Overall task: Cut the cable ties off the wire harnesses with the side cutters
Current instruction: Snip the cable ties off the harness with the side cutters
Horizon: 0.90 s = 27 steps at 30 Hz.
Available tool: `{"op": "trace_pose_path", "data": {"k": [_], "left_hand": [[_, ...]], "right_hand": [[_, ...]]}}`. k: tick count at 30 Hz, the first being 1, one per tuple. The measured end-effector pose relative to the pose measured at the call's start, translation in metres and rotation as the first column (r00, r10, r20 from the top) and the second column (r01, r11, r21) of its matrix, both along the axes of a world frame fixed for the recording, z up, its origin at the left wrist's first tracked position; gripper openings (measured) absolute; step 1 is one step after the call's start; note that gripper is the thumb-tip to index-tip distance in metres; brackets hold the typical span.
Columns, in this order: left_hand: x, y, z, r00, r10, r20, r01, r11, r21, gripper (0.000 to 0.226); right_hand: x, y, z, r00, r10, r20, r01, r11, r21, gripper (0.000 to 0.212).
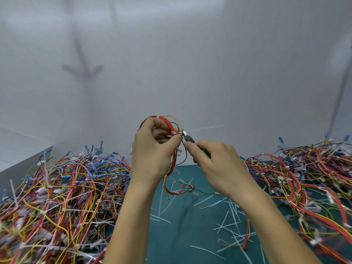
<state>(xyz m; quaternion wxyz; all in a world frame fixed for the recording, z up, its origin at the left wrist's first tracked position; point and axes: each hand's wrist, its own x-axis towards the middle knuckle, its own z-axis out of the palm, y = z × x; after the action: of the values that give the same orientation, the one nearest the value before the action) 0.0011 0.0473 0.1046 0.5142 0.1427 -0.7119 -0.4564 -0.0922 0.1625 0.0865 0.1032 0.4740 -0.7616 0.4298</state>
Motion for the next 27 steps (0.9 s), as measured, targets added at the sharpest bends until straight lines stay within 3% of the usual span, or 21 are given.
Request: {"op": "trace_pose_path", "data": {"k": [27], "left_hand": [[0.0002,0.0013,0.0017,1.000,-0.030,-0.010,0.029,0.997,-0.067,0.019]], "right_hand": [[0.0012,-0.0007,0.0010,0.996,0.047,0.077,-0.044,0.998,-0.034,0.060]]}}
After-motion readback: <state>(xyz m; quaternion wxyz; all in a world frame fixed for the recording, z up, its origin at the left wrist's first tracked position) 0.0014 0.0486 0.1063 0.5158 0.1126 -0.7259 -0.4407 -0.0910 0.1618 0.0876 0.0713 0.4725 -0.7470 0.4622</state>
